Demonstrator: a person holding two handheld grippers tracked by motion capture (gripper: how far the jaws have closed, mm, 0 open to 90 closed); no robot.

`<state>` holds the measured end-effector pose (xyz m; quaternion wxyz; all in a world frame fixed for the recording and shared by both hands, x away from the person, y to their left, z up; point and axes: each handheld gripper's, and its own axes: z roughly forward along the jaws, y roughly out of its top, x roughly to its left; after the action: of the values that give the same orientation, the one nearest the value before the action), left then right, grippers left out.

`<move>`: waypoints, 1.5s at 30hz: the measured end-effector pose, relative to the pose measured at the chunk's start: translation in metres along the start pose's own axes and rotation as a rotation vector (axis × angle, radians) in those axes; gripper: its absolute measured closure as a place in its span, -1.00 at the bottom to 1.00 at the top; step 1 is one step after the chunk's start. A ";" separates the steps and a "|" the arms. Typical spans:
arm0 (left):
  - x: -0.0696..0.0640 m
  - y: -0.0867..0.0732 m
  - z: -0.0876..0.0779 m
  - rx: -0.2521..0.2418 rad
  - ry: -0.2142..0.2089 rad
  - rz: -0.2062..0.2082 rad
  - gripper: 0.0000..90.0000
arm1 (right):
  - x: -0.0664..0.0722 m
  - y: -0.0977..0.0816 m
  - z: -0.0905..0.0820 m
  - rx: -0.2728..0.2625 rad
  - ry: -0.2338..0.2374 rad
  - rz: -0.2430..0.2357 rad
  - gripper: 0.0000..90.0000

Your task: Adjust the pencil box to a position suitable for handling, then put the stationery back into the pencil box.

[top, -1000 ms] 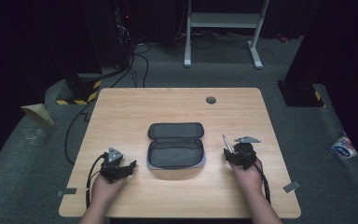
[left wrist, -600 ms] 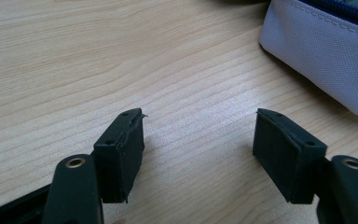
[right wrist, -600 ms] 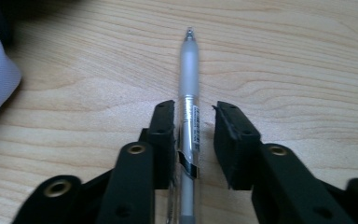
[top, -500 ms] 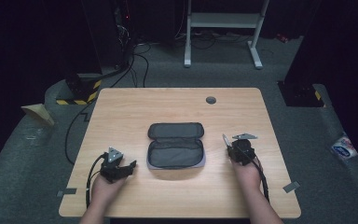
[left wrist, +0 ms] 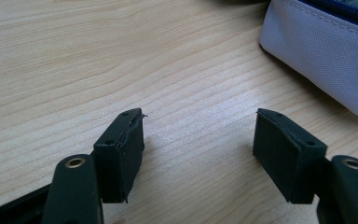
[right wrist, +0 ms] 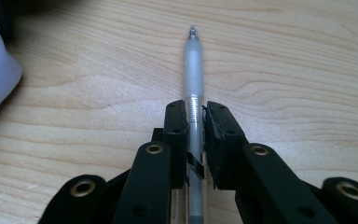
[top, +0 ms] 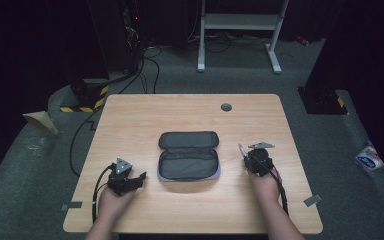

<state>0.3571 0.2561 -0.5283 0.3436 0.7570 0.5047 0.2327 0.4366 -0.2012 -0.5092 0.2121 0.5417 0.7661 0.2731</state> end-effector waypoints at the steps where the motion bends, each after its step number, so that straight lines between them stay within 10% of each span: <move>1: 0.000 0.000 0.000 0.000 0.000 0.000 -0.25 | -0.001 0.000 -0.001 -0.010 -0.001 -0.006 0.75; 45: -0.005 -0.019 -0.021 0.001 0.044 -0.040 -0.26 | 0.026 0.021 -0.047 -0.190 0.132 -0.133 0.75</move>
<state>0.3287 0.2624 -0.5285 0.3367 0.7418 0.5270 0.2421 0.4145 -0.1798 -0.4604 0.2293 0.4478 0.7833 0.3651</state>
